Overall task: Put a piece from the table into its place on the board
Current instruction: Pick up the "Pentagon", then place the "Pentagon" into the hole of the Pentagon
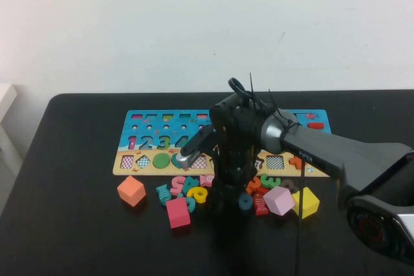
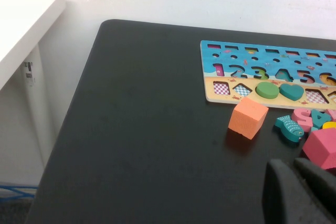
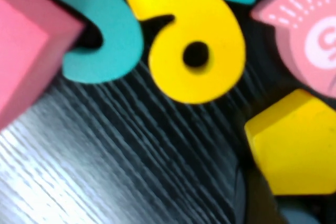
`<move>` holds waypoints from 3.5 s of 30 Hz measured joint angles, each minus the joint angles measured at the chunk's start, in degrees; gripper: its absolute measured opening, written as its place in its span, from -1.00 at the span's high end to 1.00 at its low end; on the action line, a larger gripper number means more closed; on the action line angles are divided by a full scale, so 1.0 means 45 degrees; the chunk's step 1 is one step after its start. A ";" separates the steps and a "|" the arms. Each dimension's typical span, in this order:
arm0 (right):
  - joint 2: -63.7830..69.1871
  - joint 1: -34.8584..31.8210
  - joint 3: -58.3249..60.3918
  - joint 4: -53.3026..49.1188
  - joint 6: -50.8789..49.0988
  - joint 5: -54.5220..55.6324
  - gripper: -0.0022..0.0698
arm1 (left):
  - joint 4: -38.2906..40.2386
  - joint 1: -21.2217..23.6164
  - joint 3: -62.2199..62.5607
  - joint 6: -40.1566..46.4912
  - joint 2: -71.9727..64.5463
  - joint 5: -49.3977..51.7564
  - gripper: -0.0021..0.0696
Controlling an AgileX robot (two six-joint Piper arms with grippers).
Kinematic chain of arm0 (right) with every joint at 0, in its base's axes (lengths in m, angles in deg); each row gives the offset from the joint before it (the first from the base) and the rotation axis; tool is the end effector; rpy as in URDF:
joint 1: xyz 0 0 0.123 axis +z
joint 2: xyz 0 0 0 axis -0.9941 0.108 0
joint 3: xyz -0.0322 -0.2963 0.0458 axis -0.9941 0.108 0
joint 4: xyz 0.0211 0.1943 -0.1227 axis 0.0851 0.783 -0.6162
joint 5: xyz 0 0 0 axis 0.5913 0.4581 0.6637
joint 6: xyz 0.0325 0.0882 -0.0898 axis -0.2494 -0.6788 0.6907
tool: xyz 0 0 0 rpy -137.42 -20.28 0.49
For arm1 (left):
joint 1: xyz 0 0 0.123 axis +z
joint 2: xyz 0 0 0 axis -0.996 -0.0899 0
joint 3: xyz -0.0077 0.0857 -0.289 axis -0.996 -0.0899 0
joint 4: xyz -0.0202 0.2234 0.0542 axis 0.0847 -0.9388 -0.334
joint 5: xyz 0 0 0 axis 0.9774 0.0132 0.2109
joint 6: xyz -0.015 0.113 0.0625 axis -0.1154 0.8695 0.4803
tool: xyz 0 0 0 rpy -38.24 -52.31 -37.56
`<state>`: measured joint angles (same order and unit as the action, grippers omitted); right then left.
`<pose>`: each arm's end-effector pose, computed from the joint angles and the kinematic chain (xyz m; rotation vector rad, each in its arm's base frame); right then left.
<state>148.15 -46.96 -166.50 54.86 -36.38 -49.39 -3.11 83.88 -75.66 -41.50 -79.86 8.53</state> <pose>0.4206 0.3087 0.0581 -1.3425 2.6608 -0.0171 0.0534 -0.0077 0.1717 -0.1255 1.7933 -0.2013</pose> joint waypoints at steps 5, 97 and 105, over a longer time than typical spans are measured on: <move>-0.0358 0.0000 0.0000 -0.0293 -0.0009 -0.0181 0.15 | 0.0000 0.0000 0.0000 0.0000 0.0000 0.0000 0.95; 0.1495 -0.0876 -0.3683 0.1324 -0.0714 0.0323 0.00 | 0.0078 0.0000 0.0000 0.0000 0.0000 0.0000 0.95; 0.1465 -0.0876 -0.3707 0.1269 -0.0896 0.0040 -0.15 | 0.0218 0.0000 0.0000 0.0000 0.0000 0.0000 0.95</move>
<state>154.74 -50.90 -183.18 60.57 -40.41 -49.21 -2.13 83.88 -75.66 -41.50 -79.86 8.53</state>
